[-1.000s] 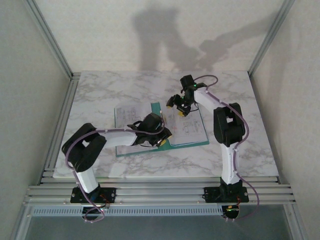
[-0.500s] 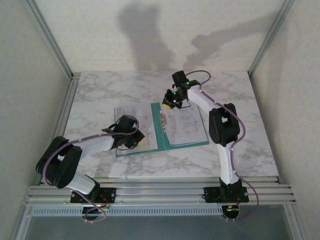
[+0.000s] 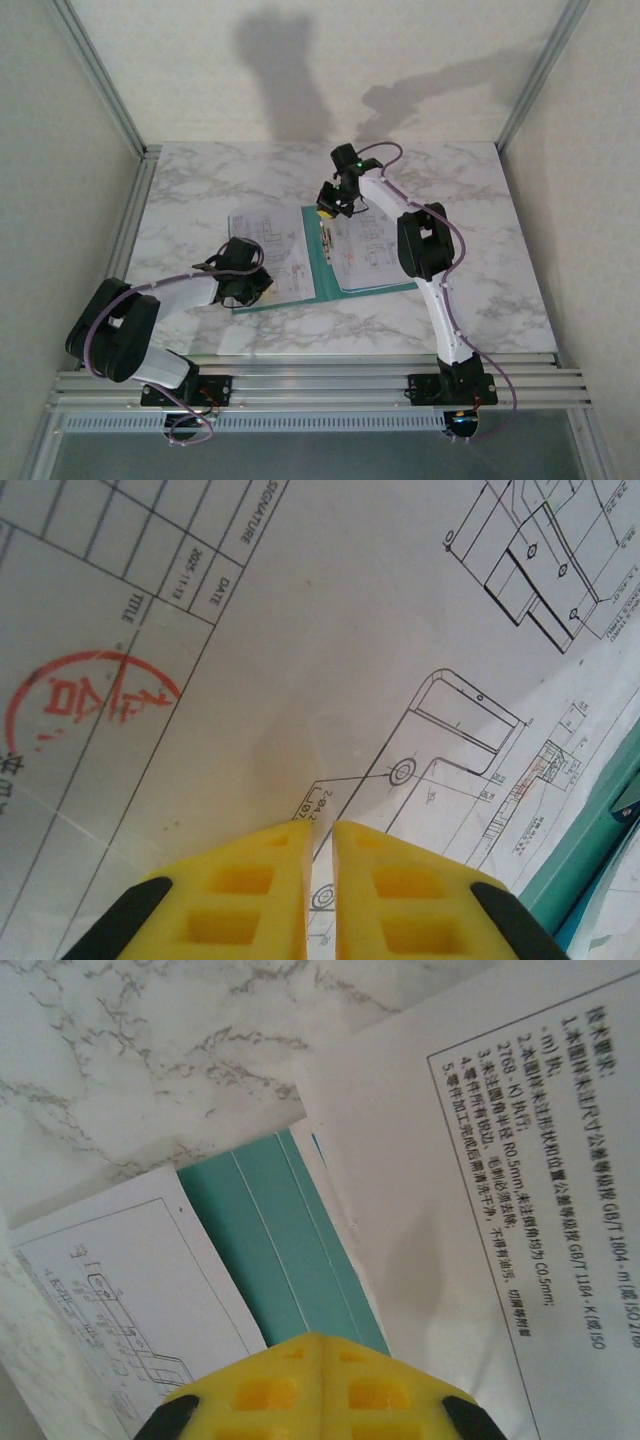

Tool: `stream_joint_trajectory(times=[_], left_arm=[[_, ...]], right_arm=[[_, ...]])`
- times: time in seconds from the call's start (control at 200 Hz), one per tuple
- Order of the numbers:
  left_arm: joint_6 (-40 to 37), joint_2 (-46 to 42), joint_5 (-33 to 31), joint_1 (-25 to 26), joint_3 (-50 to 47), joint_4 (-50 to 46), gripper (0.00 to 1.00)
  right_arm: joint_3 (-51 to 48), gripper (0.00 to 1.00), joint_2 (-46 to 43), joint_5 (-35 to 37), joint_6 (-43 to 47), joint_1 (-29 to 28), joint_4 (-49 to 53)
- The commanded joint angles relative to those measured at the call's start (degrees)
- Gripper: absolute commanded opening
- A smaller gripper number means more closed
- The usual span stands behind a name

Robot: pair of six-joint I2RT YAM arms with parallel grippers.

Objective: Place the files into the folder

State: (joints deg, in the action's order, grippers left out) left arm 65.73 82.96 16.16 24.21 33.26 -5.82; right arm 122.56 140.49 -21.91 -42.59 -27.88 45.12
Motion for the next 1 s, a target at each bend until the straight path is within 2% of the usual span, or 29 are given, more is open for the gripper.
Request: stream_joint_trajectory(times=[0.0,0.996], left_arm=[[-0.43,-0.53,-1.84,-0.56,-1.34,-1.25,0.13],[0.18,-0.87,-1.53,-0.56,-2.23,-0.35,0.13]], right_arm=[[1.98,0.01,1.26,0.4,1.67,-0.79,3.17],[1.71,0.05,0.86,1.56,4.47,-1.12,3.44]])
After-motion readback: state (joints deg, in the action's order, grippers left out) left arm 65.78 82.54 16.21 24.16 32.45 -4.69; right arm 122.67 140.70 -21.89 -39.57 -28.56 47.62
